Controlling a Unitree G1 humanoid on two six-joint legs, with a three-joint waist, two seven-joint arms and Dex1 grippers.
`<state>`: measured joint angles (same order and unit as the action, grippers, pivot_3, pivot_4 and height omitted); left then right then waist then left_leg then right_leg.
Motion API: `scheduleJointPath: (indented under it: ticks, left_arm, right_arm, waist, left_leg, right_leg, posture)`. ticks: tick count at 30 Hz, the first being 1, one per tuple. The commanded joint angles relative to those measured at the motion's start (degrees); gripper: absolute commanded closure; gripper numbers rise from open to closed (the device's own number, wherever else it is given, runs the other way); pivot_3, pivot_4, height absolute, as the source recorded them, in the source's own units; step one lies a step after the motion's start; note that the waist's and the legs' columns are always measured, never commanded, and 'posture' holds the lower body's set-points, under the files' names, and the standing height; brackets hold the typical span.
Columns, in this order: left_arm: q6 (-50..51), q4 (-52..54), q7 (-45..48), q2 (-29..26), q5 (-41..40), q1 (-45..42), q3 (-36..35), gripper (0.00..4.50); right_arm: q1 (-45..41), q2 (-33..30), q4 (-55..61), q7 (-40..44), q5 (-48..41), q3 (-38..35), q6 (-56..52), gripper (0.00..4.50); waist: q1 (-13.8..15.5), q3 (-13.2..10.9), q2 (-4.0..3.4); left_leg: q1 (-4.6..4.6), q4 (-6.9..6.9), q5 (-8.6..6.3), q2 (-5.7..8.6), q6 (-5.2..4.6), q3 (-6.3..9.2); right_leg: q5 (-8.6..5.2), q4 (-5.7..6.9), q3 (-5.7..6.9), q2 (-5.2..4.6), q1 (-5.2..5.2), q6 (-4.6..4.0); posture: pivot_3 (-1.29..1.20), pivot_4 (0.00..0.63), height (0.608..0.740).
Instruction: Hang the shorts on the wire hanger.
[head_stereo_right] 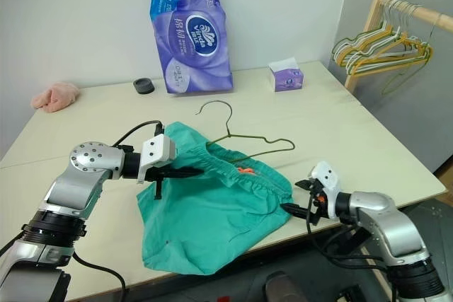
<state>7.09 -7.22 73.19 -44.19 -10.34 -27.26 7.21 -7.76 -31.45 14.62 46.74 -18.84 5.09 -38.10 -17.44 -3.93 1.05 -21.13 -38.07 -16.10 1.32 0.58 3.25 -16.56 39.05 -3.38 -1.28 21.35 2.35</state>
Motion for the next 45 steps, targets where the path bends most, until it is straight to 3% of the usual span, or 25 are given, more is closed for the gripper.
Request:
scheduleJointPath:
  ticks: [1,5,16,25,31,45]
  left_arm:
    - [-0.5,1.0,-0.2,-0.7,-0.3,-0.6,-1.1,4.5]
    - [-0.1,1.8,-0.4,-0.9,-0.8,0.2,-1.6,4.5]
    - [3.8,5.0,-2.9,-1.4,-4.4,2.0,-6.0,4.5]
    - [14.0,17.7,2.5,-7.5,-14.1,7.4,-8.8,4.5]
    - [11.4,17.2,4.2,-10.8,-11.9,9.5,-7.7,4.5]
    - [6.6,13.4,5.1,-11.9,-6.0,9.3,-4.2,4.5]
  right_arm:
    - [-0.9,3.3,0.3,-4.4,0.9,1.0,0.4,0.02]
    - [0.0,3.3,-0.1,-4.8,2.8,3.0,2.1,0.55]
    - [-2.8,3.8,-3.6,-5.3,0.4,-1.2,2.8,4.39]
    - [-8.4,-1.4,-11.5,-1.4,1.5,-3.3,7.9,4.45]
    - [-9.8,-4.6,-11.7,2.7,1.4,-2.6,9.5,4.45]
    - [-12.8,-10.3,-3.4,9.5,2.9,1.0,10.3,4.45]
  waist:
    - [0.0,0.0,0.0]
    - [0.1,0.0,0.0]
    - [0.1,0.0,0.0]
    - [0.1,0.0,-0.02]
    - [0.1,0.0,-0.01]
    - [0.1,0.0,-0.05]
  left_leg:
    - [0.0,0.0,0.0,0.0,0.0,0.0]
    - [0.0,0.0,0.0,0.0,0.0,0.0]
    - [0.0,0.0,0.0,0.0,0.0,0.0]
    - [0.01,0.0,0.0,0.01,0.0,-0.04]
    - [0.04,0.02,0.0,0.0,0.0,-0.05]
    - [0.06,0.02,0.0,-0.01,0.0,-0.07]
  right_leg:
    - [0.0,0.0,0.0,0.0,0.0,0.0]
    - [0.0,0.0,0.0,0.0,0.0,0.0]
    - [0.0,0.0,0.0,0.0,0.0,0.0]
    - [0.0,0.0,-0.02,0.0,-0.01,0.0]
    - [0.0,0.0,-0.01,0.03,-0.03,0.0]
    - [-0.01,-0.01,-0.04,0.03,-0.03,0.0]
  posture:
    - [-0.32,0.029,0.74]
    - [-0.31,0.027,0.74]
    - [-0.31,0.025,0.74]
    - [-0.3,0.019,0.74]
    - [-0.29,0.02,0.74]
    - [-0.31,0.029,0.74]
